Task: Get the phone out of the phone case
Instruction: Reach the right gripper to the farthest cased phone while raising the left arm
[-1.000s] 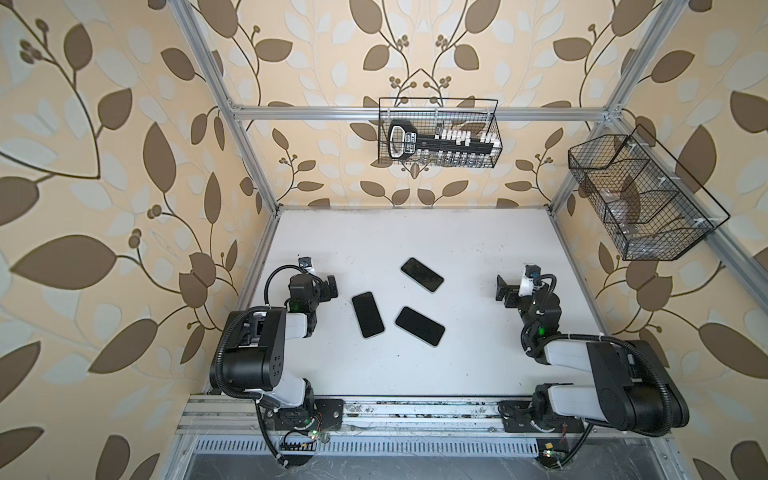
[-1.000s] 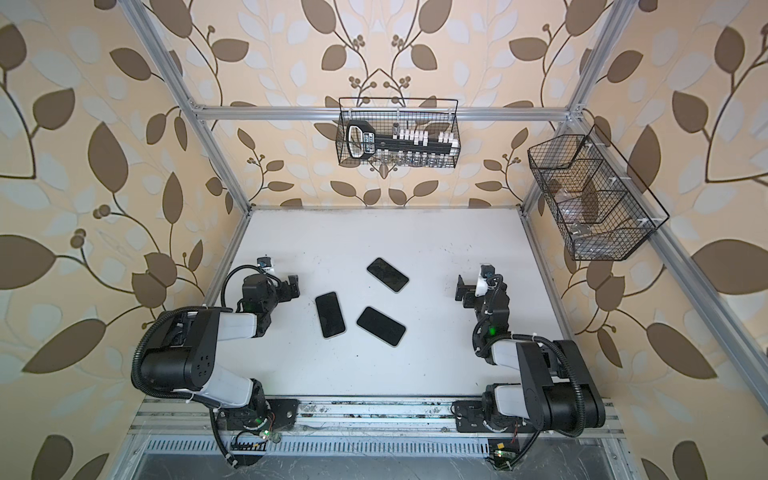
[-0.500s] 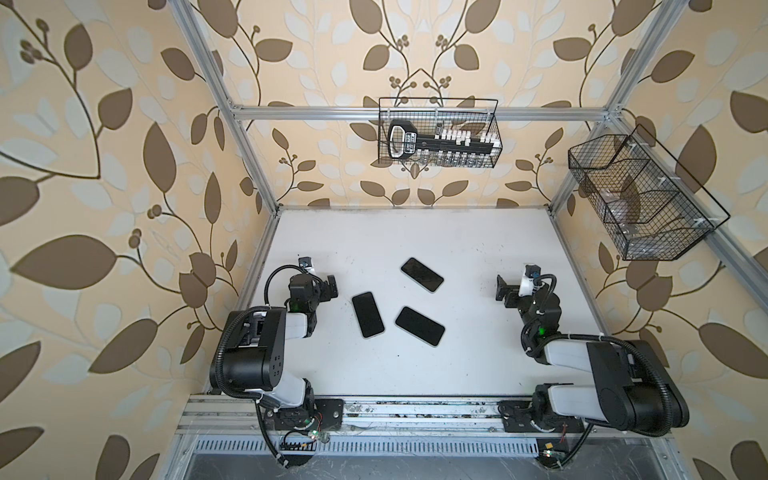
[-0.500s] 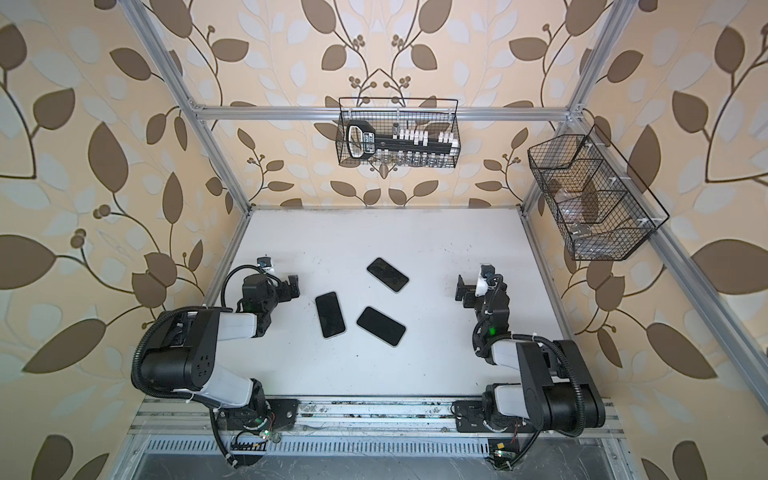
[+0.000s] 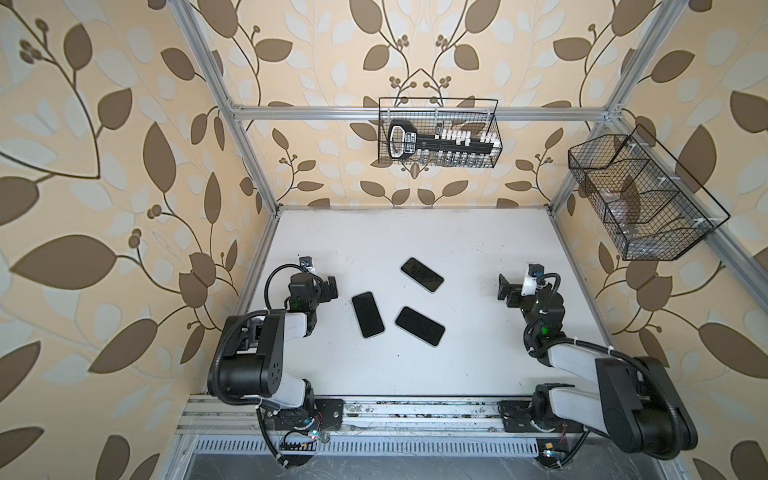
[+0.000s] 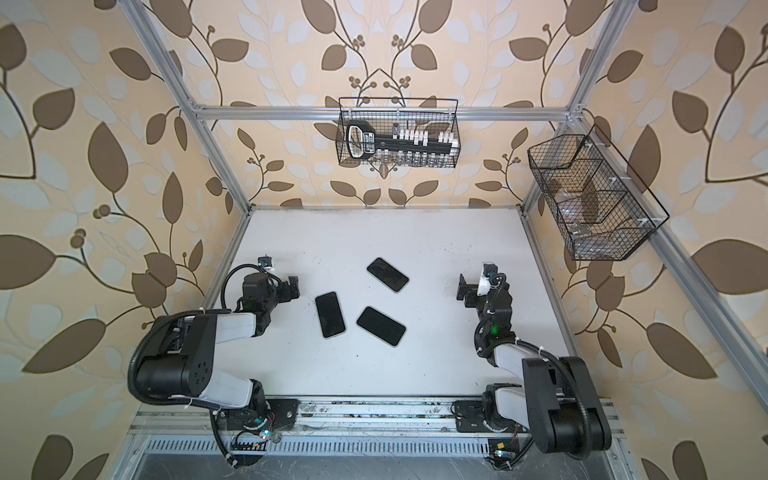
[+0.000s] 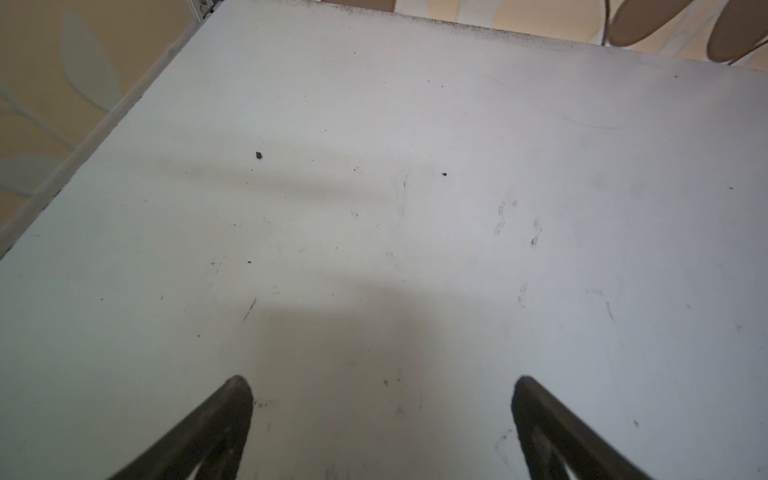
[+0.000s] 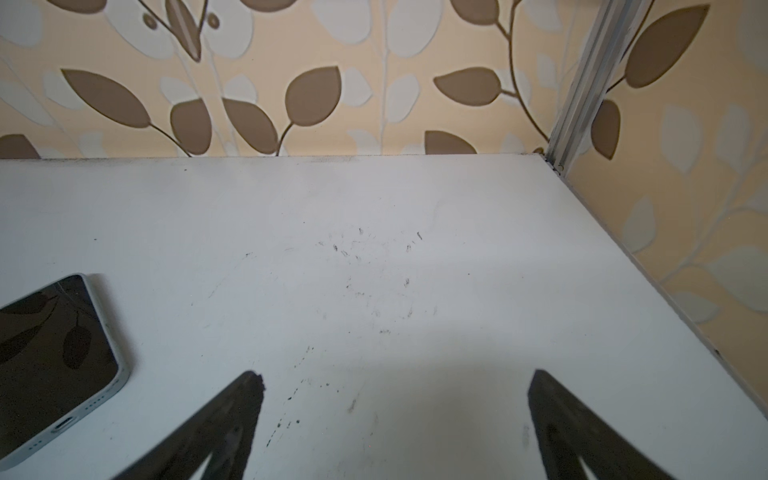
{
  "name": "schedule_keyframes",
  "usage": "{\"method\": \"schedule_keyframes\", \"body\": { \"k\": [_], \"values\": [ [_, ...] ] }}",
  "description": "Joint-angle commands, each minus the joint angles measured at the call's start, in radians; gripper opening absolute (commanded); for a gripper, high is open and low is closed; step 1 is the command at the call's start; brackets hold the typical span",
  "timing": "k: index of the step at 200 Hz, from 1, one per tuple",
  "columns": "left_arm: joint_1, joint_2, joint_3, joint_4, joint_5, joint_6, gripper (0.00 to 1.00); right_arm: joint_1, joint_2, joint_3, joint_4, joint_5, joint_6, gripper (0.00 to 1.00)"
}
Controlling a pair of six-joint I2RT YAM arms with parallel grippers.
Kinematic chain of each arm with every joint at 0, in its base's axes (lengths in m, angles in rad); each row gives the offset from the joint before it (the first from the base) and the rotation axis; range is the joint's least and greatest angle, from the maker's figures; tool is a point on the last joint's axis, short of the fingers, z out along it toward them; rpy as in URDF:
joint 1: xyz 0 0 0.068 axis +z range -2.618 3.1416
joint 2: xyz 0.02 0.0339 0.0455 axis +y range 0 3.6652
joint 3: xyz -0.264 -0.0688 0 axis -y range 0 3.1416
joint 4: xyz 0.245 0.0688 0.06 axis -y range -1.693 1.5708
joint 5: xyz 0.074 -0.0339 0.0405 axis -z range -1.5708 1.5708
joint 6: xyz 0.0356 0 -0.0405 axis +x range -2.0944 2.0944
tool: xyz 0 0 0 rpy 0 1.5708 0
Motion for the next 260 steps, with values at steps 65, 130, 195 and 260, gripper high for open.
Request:
{"method": "schedule_keyframes", "body": {
  "k": [65,130,195,260],
  "values": [
    [-0.085,-0.461,0.454,-0.887,-0.241,-0.406,0.99,-0.028,-0.243,0.339,-0.674,-0.202,0.157,1.00],
    [-0.084,-0.401,0.729,-1.301,-0.010,-0.372,0.99,0.310,0.037,0.750,-1.009,-0.160,0.031,1.00],
    [-0.054,-0.345,0.698,-1.275,0.078,-0.278,0.99,0.525,0.487,1.008,-1.105,-0.107,-0.056,0.99],
    [0.039,-0.320,0.688,-1.234,0.216,-0.334,0.99,0.571,0.739,1.133,-1.130,-0.061,-0.067,0.93]
  ]
}}
